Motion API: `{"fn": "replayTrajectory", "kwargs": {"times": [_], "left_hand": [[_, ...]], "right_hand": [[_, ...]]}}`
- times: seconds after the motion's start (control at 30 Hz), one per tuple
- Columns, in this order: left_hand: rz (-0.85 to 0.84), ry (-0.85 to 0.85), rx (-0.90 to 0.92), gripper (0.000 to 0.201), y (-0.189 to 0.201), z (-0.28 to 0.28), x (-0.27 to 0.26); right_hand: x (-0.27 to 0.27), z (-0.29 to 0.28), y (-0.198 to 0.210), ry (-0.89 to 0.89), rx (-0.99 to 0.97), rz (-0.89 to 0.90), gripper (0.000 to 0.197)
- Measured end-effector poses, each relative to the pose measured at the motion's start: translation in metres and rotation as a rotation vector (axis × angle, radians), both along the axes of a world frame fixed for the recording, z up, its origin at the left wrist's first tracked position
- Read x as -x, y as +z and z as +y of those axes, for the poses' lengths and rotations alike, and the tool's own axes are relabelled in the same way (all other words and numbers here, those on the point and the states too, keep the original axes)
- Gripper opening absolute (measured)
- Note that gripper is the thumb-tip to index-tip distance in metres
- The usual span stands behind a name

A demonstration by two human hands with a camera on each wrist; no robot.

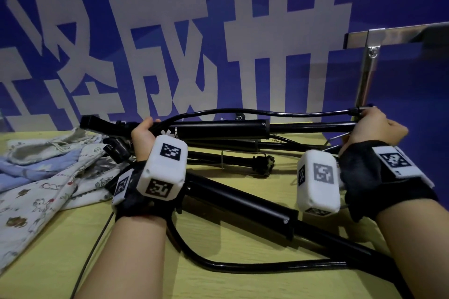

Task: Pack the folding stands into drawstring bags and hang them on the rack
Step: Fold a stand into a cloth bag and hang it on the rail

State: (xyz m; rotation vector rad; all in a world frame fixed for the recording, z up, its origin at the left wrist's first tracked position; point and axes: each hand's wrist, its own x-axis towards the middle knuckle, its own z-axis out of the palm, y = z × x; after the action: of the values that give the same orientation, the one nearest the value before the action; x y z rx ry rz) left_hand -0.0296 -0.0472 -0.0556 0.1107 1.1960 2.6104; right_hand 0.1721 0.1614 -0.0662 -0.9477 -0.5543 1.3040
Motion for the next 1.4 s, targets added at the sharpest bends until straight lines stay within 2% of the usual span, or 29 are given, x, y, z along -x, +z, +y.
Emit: {"fn": "replayTrajectory", "kwargs": {"times": [0.1,0.2,0.37,0.47,1.0,1.4], "left_hand": [[0.001,0.005,0.033,0.031,0.0,0.001,-0.001],[-0.024,0.079,-0.048,0.033,0.003,0.004,-0.005],[-0.147,0.033,-0.186,0.029,0.007,0.008,-0.013],[-0.126,-0.005,-0.226,0.031,0.01,0.011,-0.023],[-0.149,0.005,-0.174,0.032,0.01,0.019,-0.036],[-0.138,-0.027,-0.175,0.036,0.005,0.025,-0.034]], "right_hand": [[0.003,-0.007,0.002,-0.026,-0.075,0.012,0.034],[0.004,-0.009,0.001,-0.032,-0.077,0.036,0.023],[0.005,-0.011,0.003,0.012,-0.042,-0.028,0.028],[0.007,-0.014,0.003,0.03,-0.017,-0.044,0.03],[0.019,-0.03,0.0,0.184,-0.045,-0.084,0.038],[0.028,-0.036,-0.003,0.329,-0.06,-0.136,0.032]]}}
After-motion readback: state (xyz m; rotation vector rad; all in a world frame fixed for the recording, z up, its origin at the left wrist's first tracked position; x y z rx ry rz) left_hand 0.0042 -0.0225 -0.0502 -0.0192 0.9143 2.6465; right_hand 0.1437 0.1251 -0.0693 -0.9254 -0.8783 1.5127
